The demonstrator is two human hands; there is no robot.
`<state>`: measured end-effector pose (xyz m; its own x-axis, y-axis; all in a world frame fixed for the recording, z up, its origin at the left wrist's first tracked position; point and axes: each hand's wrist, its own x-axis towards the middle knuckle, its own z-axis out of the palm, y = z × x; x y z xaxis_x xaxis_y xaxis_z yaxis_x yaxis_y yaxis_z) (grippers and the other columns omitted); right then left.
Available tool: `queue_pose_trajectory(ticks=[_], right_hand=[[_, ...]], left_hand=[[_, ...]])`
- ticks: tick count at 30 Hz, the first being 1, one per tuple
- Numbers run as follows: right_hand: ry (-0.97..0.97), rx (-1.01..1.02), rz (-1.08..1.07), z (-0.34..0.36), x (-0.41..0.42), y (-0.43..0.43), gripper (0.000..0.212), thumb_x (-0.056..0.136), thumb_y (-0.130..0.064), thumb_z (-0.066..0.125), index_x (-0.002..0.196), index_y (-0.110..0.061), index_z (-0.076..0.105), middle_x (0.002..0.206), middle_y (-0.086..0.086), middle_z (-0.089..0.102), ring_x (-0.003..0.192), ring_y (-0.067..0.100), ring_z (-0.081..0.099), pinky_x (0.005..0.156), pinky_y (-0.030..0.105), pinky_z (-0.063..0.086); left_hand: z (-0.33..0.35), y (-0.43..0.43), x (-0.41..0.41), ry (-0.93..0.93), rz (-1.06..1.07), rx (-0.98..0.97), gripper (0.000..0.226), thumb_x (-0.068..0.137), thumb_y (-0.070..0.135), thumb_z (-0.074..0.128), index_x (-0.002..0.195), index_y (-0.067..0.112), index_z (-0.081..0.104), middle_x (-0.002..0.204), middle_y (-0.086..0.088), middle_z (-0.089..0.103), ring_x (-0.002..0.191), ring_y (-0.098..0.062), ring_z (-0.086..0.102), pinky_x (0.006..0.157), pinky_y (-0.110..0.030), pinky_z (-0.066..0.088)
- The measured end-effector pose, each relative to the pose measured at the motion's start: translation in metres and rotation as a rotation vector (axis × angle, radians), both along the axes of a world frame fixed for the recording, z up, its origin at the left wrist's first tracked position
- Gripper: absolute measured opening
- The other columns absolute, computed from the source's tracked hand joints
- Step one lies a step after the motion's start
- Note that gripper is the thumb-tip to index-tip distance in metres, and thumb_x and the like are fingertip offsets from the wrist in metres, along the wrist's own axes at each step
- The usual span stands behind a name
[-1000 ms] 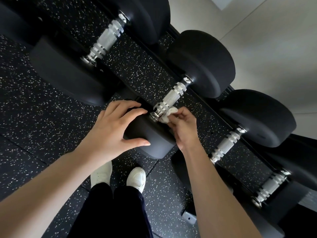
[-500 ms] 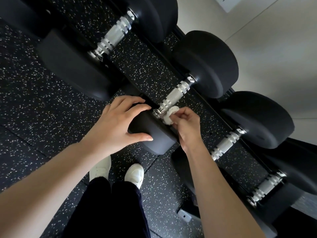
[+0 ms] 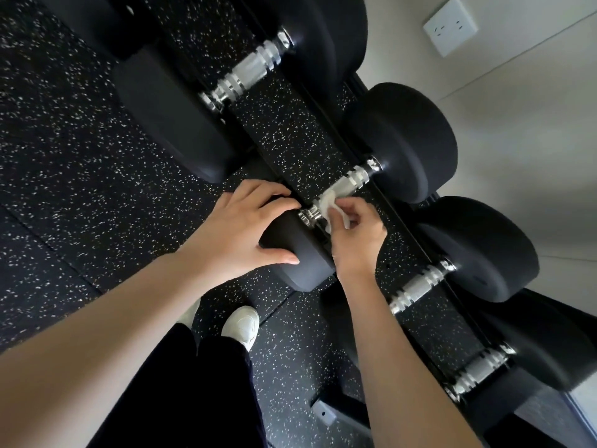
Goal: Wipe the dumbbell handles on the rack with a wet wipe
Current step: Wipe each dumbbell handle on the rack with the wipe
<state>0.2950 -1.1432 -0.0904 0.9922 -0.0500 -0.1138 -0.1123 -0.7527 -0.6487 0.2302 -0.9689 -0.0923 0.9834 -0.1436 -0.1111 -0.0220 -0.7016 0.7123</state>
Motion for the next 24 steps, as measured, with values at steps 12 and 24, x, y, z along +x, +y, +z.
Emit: queue_pose_trajectory(ticks=[12, 24], right_hand=[[-0.318, -0.397, 0.147, 0.016, 0.054, 0.023, 0.020, 0.086, -0.001, 0.057, 0.103, 0.000, 0.068, 0.106, 0.016, 0.061, 0.085, 0.030, 0.063, 0.074, 0.030, 0.049], [-0.013, -0.440, 0.297, 0.020, 0.056, 0.017, 0.021, 0.087, -0.012, 0.064, 0.107, -0.009, 0.070, 0.113, 0.010, 0.057, 0.094, 0.024, 0.061, 0.078, 0.012, 0.037]], left_hand=[[0.000, 0.001, -0.002, -0.018, 0.013, -0.045, 0.072, 0.066, 0.060, 0.063, 0.130, 0.026, 0.052, 0.135, 0.005, 0.046, 0.126, -0.013, 0.026, 0.092, -0.036, 0.024], [-0.002, 0.001, -0.003, -0.022, 0.031, -0.061, 0.071, 0.068, 0.055, 0.070, 0.129, 0.027, 0.051, 0.136, 0.006, 0.044, 0.126, -0.013, 0.026, 0.096, -0.041, 0.028]])
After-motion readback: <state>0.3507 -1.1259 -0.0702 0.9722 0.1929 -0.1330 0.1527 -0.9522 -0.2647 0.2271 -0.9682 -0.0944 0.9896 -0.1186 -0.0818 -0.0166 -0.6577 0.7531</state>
